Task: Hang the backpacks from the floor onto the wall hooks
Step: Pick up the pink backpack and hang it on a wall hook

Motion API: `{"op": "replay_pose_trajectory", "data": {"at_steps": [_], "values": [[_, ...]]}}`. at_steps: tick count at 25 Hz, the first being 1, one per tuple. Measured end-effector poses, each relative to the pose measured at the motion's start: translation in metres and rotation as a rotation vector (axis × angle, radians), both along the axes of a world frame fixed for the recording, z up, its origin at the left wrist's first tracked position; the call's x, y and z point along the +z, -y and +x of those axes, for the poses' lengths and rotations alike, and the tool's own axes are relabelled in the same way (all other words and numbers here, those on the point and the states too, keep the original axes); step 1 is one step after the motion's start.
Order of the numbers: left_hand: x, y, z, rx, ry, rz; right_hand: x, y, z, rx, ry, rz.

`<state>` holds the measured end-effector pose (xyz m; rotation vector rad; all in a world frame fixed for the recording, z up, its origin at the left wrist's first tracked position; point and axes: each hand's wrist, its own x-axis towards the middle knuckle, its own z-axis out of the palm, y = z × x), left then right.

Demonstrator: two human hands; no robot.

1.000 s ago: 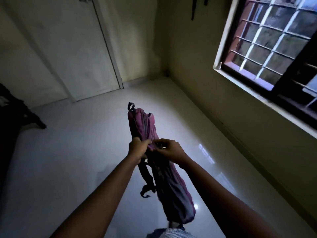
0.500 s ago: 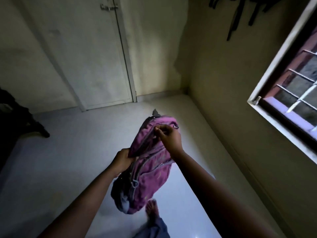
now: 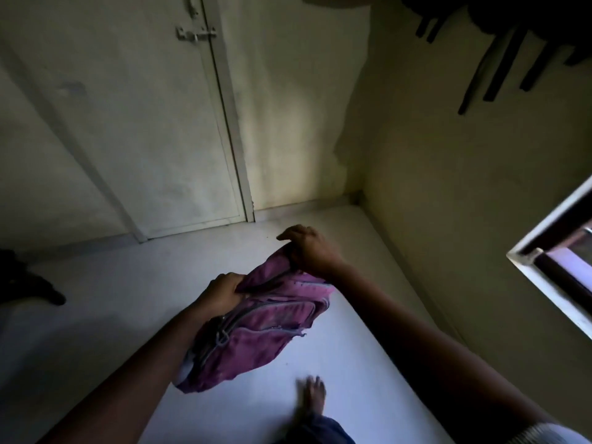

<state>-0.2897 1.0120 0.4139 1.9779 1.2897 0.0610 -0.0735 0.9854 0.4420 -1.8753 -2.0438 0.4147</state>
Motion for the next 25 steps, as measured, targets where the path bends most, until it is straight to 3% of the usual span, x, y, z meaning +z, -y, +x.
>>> {"op": "replay_pose_trajectory", "data": {"at_steps": [3, 7, 10, 13, 15, 17, 21, 25], "values": [[0.0, -0.058, 0.024, 0.029, -0.002, 0.053, -0.008, -0.073, 0.026, 0.062, 0.275, -0.176], [0.004, -0.13, 0.066, 0.091, -0.018, 0.11, 0.001, -0.151, 0.064, -0.063, 0.372, -0.211], [0.005, -0.164, 0.087, 0.224, 0.0, 0.17, 0.005, -0.191, 0.077, -0.211, 0.287, -0.201], [0.003, -0.202, 0.099, 0.193, 0.034, 0.03, 0.009, -0.234, 0.085, -0.268, 0.135, -0.262], [0.006, -0.227, 0.116, 0.076, 0.006, -0.053, 0.003, -0.26, 0.08, -0.211, 0.121, -0.306], [0.012, -0.251, 0.139, 0.076, 0.042, 0.013, -0.001, -0.277, 0.066, -0.105, 0.146, -0.333], [0.022, -0.303, 0.164, 0.292, 0.332, 0.106, 0.029, -0.319, 0.067, -0.064, 0.163, -0.255], [0.05, -0.364, 0.196, 0.342, 0.58, 0.04, 0.075, -0.363, 0.104, -0.222, -0.038, -0.133]]}}
